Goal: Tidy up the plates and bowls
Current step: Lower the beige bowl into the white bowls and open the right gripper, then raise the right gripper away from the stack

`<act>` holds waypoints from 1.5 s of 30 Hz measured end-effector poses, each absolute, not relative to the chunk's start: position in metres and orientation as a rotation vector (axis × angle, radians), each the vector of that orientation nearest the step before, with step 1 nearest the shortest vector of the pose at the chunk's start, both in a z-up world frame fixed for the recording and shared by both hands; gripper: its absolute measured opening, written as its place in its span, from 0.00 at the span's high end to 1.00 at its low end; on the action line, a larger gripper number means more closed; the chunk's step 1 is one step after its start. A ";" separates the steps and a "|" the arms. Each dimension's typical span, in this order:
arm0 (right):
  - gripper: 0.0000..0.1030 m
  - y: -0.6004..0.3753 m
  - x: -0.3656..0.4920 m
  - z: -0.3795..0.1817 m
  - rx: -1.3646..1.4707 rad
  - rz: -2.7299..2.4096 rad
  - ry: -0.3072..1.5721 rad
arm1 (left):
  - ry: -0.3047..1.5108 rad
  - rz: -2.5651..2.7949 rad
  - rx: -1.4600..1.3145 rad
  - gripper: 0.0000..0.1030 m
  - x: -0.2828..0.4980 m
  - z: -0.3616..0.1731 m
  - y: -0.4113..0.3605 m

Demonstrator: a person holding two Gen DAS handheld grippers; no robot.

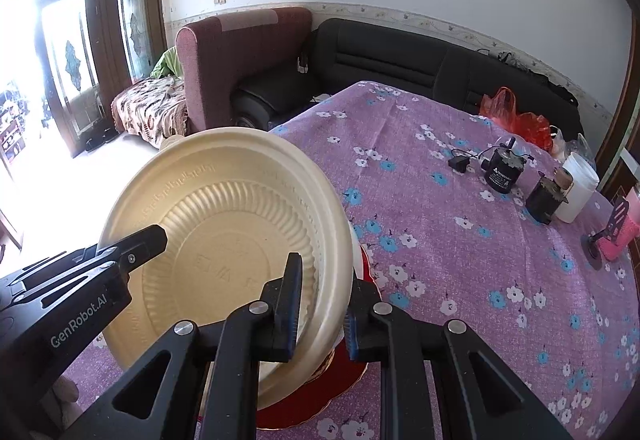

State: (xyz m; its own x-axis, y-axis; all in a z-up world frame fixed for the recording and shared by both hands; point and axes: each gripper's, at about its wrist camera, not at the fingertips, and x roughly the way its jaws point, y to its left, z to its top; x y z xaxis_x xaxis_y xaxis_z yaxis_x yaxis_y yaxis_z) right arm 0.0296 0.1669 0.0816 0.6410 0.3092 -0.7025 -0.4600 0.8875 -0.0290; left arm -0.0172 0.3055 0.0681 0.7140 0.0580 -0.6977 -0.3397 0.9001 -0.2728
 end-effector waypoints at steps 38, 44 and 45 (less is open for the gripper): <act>0.30 0.113 -0.025 0.112 -0.069 0.420 0.596 | 0.344 0.504 -0.180 0.00 -0.105 0.151 0.255; 0.28 0.090 -0.034 0.109 -0.029 0.408 0.609 | 0.324 0.481 -0.118 0.00 -0.109 0.159 0.227; 0.27 0.085 -0.034 0.108 -0.024 0.407 0.610 | 0.326 0.477 -0.113 0.00 -0.108 0.158 0.223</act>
State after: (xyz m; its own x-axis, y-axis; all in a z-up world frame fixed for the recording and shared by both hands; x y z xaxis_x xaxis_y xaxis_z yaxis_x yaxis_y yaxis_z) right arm -0.0343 0.0854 0.1080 0.7428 0.3646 -0.5616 -0.3786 0.9205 0.0969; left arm -0.1084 0.2232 0.1584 0.8379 0.4321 -0.3333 -0.4679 0.8832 -0.0312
